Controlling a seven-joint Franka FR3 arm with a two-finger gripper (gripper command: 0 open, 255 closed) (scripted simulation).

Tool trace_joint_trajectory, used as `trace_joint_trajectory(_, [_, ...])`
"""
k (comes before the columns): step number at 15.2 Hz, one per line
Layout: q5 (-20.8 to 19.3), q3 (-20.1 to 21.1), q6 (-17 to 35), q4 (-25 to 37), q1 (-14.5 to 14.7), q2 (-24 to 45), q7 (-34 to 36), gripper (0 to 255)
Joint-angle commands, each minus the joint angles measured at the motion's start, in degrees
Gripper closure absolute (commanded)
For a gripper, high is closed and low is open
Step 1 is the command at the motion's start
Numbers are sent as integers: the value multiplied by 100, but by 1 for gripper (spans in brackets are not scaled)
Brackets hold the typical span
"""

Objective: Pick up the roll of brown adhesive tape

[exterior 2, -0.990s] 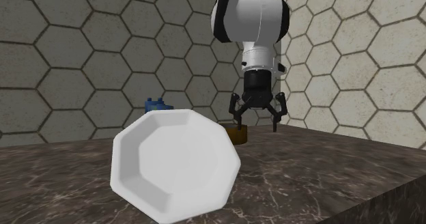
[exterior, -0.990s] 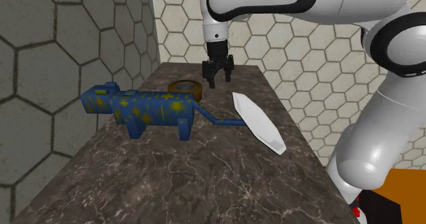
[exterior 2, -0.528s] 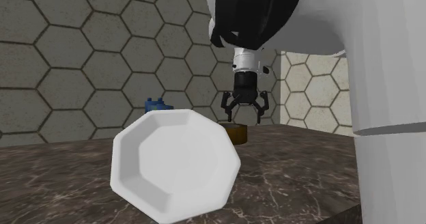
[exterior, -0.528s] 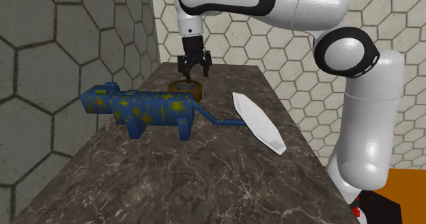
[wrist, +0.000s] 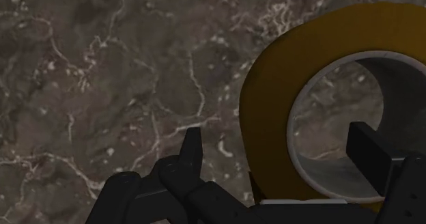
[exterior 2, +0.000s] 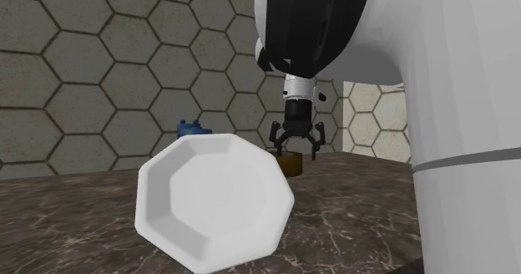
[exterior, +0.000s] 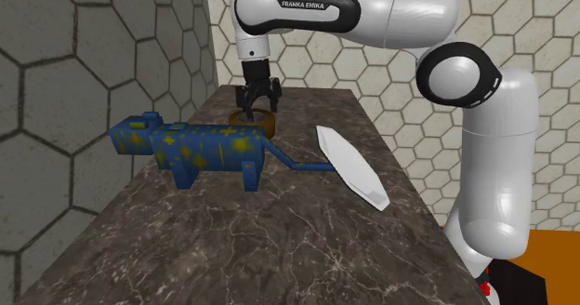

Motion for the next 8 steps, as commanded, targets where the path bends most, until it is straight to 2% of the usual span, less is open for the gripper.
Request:
trace_joint_trajectory(1, [6, 0, 156, -194, -5, -42, -5, 0])
trace_joint_trajectory(2, [6, 0, 156, -196, -5, -43, -5, 0])
trace_joint_trajectory(3, [8, 0, 162, -214, -6, -56, -5, 255])
trace_joint_trajectory(8, [8, -2, 166, -221, -10, -58, -11, 255])
